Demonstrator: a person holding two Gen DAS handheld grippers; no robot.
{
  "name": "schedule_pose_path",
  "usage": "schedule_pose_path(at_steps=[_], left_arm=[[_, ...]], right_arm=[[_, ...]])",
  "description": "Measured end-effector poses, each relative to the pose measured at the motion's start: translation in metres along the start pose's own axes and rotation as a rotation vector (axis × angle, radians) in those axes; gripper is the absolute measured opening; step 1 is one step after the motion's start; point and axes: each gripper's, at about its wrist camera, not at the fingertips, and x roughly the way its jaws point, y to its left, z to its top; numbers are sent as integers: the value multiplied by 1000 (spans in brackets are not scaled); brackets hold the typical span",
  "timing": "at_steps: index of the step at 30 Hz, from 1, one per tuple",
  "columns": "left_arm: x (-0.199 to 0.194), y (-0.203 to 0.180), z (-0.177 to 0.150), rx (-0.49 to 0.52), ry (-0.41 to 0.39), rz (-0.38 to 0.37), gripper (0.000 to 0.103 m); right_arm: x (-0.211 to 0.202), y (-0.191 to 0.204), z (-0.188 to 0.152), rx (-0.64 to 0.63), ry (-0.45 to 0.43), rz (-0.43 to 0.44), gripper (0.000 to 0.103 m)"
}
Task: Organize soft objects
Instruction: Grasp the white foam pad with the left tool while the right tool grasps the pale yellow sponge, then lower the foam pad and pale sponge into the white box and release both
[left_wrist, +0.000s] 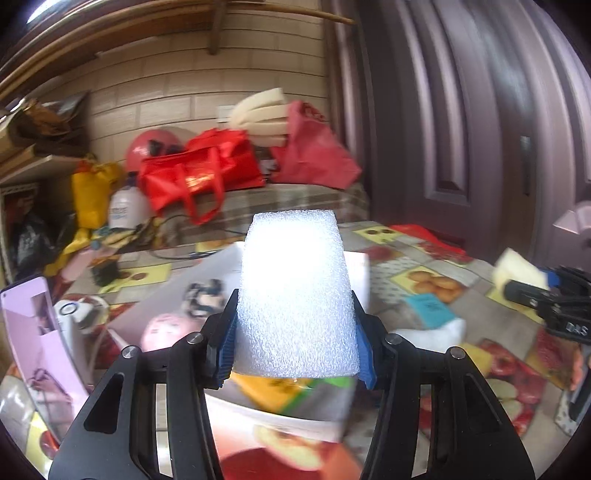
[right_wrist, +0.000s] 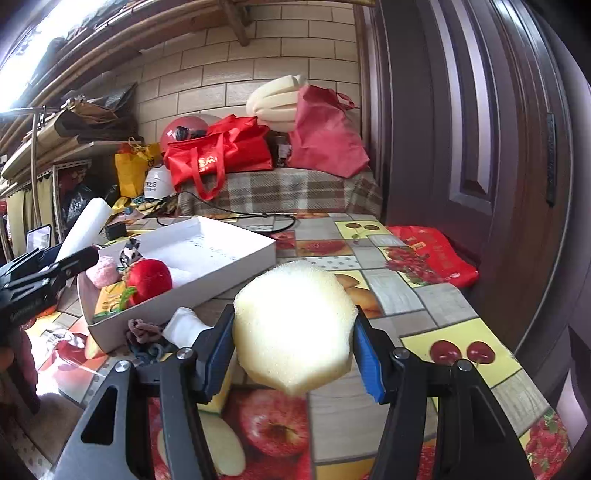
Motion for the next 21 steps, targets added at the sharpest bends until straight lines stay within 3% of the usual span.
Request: schedule_pose_path(at_steps=[11,21], left_arm=[[38,68,2,-114,17,199,52],[55,80,5,-150,12,224,52]], right_arm=[[22,59,7,-89,6,120,59],[49,130,17,-105,37,286,59]])
